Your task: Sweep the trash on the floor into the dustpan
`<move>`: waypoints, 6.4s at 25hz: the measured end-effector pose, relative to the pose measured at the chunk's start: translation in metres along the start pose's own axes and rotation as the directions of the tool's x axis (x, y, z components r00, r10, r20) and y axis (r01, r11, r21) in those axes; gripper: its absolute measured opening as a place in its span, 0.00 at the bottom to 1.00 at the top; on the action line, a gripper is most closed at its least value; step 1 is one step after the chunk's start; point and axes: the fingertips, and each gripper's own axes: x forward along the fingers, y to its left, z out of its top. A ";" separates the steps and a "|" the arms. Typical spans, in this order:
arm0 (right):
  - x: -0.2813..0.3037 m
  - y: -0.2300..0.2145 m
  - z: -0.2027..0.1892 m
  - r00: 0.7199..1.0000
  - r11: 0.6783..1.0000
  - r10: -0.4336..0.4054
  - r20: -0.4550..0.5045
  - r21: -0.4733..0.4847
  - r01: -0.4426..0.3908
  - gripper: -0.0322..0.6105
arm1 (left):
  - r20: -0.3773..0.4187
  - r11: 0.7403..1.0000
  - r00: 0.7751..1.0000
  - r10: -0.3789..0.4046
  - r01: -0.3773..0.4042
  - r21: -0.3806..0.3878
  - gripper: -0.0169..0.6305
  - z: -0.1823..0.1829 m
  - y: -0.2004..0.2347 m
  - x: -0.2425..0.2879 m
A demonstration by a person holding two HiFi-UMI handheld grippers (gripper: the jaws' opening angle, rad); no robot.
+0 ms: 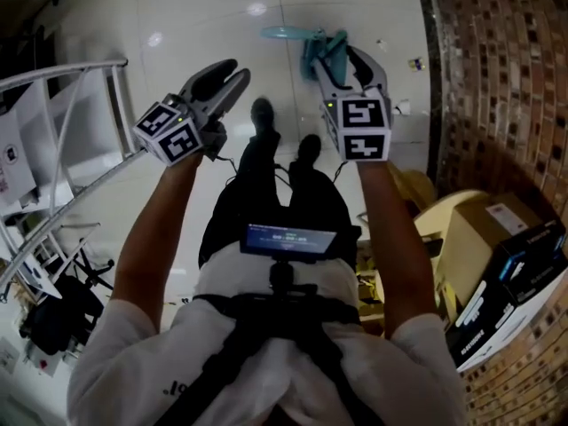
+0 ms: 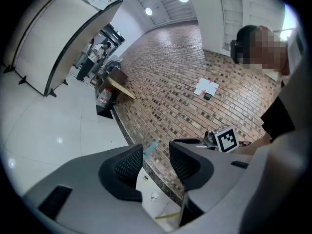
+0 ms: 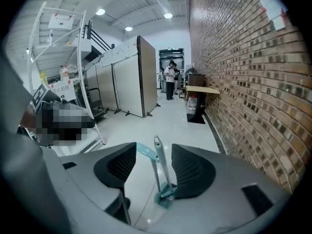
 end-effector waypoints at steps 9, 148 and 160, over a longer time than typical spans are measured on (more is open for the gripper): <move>0.071 -0.002 0.006 0.993 0.996 -0.079 -0.088 -0.046 0.076 0.44 | -0.129 0.996 0.988 -0.084 0.086 0.008 0.31 0.008 0.048 0.045; 0.006 -0.109 -0.115 0.998 0.969 -0.051 0.046 0.244 0.038 0.11 | -0.934 0.657 0.037 -0.355 0.721 -0.221 0.03 -0.140 0.018 0.149; -0.032 -0.177 -0.048 0.988 0.986 -0.153 -0.003 -0.073 0.152 0.11 | -0.888 0.651 0.234 -0.395 0.753 -0.091 0.03 -0.095 0.009 0.192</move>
